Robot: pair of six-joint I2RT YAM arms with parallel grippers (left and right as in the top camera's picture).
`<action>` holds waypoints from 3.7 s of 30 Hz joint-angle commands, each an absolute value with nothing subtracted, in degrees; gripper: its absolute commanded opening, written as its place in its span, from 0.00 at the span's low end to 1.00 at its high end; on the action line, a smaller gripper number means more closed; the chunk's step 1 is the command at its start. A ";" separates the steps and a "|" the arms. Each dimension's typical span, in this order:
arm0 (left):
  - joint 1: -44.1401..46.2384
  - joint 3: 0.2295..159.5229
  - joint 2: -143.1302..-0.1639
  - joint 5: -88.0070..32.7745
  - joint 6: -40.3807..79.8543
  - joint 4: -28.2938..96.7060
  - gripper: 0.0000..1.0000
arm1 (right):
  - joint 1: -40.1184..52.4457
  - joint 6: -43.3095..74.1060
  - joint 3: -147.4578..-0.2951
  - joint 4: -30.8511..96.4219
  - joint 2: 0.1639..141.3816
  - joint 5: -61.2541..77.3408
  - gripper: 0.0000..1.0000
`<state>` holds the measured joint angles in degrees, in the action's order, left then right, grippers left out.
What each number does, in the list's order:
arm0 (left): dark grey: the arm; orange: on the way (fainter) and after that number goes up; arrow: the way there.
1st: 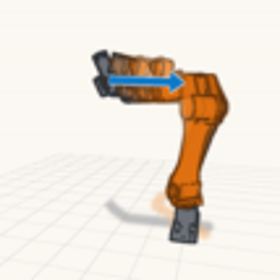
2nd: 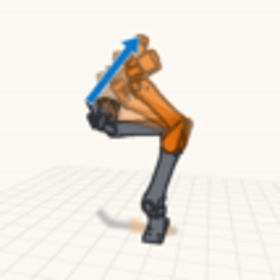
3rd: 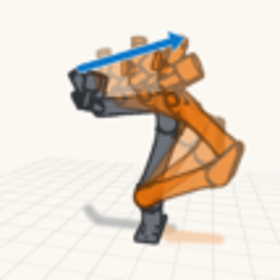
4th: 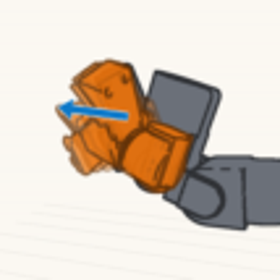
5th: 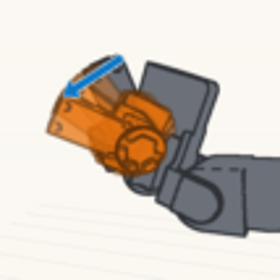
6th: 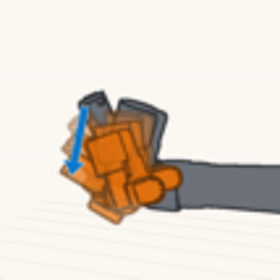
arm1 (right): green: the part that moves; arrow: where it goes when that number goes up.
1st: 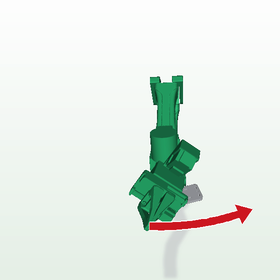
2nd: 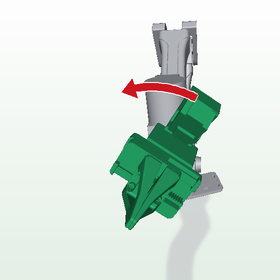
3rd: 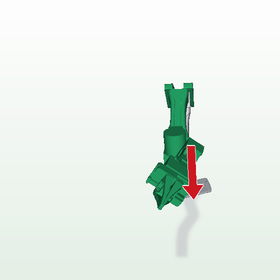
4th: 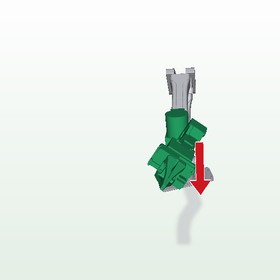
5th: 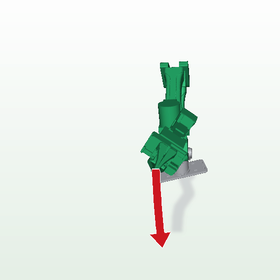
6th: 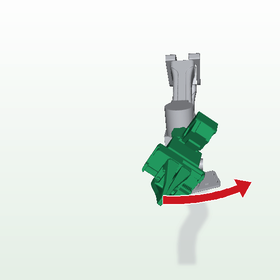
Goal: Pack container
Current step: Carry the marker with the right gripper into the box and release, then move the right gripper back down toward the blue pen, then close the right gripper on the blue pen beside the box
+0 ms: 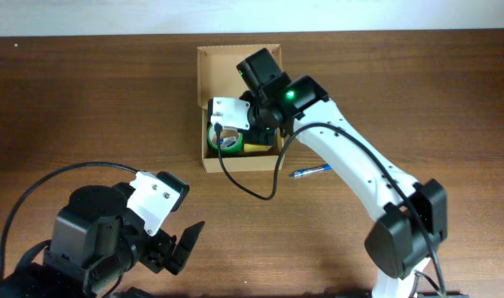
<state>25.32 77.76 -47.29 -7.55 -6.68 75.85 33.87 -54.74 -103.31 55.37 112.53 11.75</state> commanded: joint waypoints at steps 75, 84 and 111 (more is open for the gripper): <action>25.45 78.59 -47.11 -8.34 -7.84 75.75 1.00 | 11.49 32.45 -114.06 81.58 114.78 8.43 0.52; 25.45 78.59 -47.11 -8.34 -7.84 75.75 1.00 | 11.44 34.76 -90.08 71.31 106.41 10.94 0.52; 25.45 78.59 -47.11 -8.34 -7.84 75.75 1.00 | 11.22 59.48 -66.19 43.81 104.03 8.82 0.57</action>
